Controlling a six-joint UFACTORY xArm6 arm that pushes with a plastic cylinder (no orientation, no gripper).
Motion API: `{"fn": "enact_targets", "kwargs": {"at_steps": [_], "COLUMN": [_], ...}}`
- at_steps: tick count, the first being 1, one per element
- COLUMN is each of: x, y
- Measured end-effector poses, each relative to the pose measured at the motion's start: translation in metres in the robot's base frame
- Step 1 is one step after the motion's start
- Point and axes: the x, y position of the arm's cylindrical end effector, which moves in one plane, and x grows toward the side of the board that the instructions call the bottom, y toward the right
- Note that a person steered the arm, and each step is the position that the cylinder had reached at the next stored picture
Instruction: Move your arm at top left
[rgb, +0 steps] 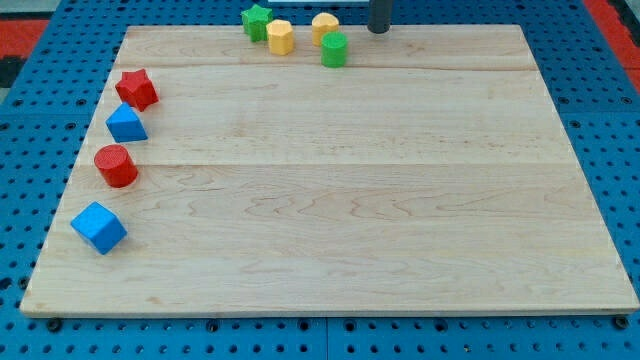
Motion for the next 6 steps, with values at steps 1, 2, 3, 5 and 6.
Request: {"fn": "enact_targets", "kwargs": {"at_steps": [1,2,3,5,6], "x": [0.0,0.0,0.008,0.083,0.104], "y": [-0.002,-0.05,-0.106,-0.137,-0.215]}}
